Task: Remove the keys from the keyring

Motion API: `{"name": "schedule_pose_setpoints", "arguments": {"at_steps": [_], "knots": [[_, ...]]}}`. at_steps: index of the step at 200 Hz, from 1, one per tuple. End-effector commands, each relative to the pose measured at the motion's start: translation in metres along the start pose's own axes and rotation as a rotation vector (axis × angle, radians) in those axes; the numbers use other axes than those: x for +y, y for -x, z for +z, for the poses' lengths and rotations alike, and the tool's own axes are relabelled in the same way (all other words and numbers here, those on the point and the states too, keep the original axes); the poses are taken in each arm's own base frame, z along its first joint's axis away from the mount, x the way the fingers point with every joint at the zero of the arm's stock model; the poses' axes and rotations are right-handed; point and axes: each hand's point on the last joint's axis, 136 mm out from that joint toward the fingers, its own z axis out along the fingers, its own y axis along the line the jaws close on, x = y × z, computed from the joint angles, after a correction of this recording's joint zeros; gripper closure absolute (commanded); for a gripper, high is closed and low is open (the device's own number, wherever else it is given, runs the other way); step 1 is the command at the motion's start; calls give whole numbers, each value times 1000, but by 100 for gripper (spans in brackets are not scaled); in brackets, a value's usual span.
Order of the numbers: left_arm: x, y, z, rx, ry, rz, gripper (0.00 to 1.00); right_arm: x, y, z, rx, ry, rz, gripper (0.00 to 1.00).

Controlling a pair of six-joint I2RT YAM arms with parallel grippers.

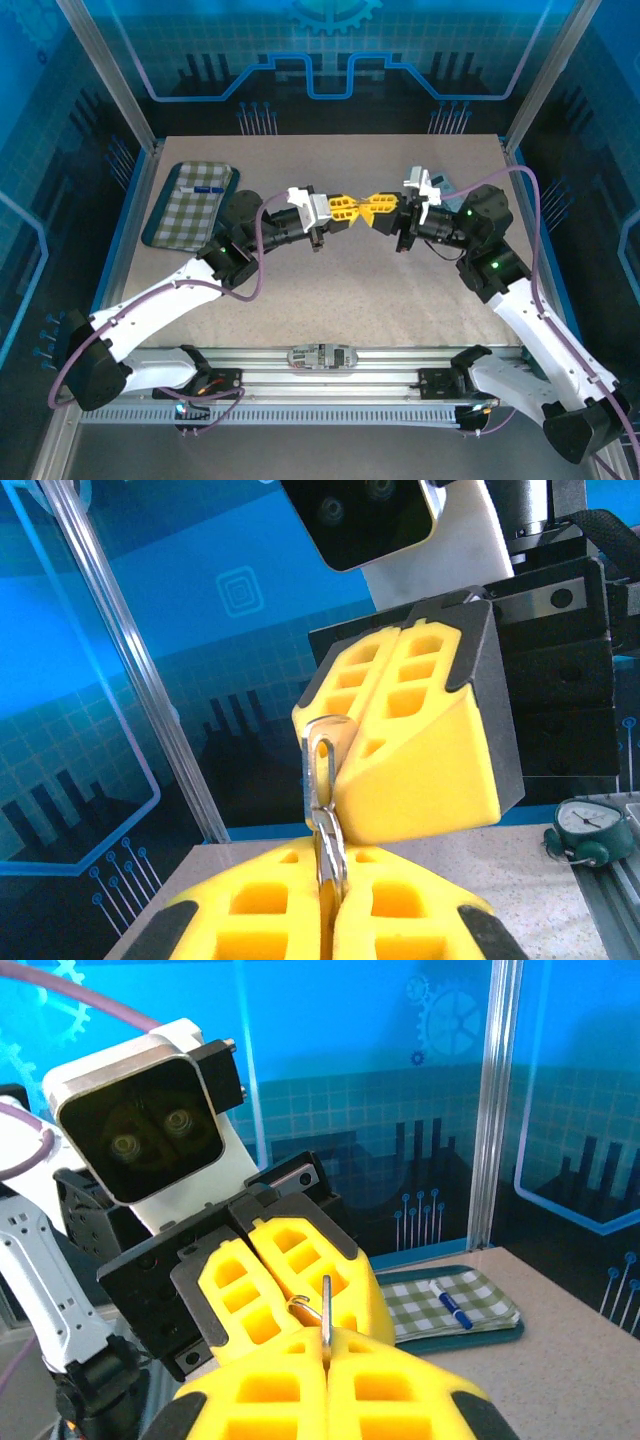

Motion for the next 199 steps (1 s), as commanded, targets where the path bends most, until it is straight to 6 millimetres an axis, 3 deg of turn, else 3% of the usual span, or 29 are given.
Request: {"name": "schedule_pose_setpoints", "arguments": {"at_steps": [1,34,108,199], "knots": [[30,26,-17,-53,152,49,100,15,16,-9,-65,12,-174,100],[32,26,-17,-54,162,30,100,23,10,-11,-80,22,-245,100],[34,25,-13,-14,149,-20,100,40,-19,-6,90,51,-366,100],[40,25,-14,19,166,-56,100,56,-28,-15,178,122,-420,100]]}}
